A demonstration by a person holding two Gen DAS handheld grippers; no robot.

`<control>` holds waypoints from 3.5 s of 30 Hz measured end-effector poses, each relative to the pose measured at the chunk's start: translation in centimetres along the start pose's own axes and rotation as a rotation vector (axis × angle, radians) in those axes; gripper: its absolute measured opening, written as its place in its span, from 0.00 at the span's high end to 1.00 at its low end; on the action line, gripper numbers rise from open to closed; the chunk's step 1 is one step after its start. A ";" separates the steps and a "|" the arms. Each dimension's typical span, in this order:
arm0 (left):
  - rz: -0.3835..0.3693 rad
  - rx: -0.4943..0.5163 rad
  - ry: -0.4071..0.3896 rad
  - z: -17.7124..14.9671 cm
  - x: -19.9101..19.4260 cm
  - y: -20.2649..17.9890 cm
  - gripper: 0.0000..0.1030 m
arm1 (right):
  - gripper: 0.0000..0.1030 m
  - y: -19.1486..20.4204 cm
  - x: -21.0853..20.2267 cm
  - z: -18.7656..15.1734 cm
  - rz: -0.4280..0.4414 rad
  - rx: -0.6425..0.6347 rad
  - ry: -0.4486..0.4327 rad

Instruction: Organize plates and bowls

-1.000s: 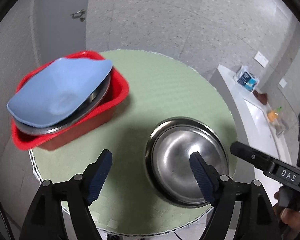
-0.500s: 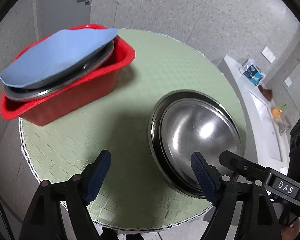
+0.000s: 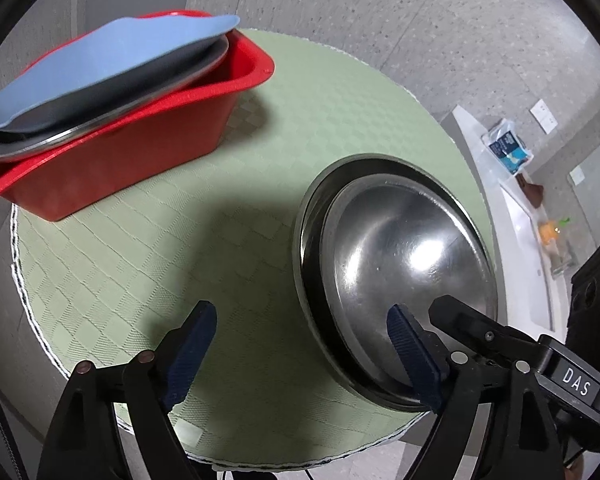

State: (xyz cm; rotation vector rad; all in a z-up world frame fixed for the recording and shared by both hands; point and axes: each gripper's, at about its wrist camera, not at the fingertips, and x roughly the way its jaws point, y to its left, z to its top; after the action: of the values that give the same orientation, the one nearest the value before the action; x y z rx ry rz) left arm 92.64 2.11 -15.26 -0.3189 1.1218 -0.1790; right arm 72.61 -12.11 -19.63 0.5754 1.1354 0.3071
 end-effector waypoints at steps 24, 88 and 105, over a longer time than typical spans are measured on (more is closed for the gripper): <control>-0.095 0.123 -0.025 1.9 -1.1 -0.6 0.54 | 0.55 1.6 -0.8 -0.2 0.032 -0.012 -0.029; -0.012 -0.160 -0.083 9.2 -12.5 20.3 0.41 | 0.40 26.0 12.7 7.7 -0.017 -0.207 0.166; 0.040 -0.090 -0.179 4.5 -17.5 18.8 0.15 | 0.20 24.7 7.2 4.4 -0.009 -0.215 0.050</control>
State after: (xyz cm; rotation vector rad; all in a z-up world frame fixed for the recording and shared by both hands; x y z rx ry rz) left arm 88.86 25.75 -4.95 -0.3843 0.9599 -0.0632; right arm 80.92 10.49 -9.52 0.3743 1.1356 0.4315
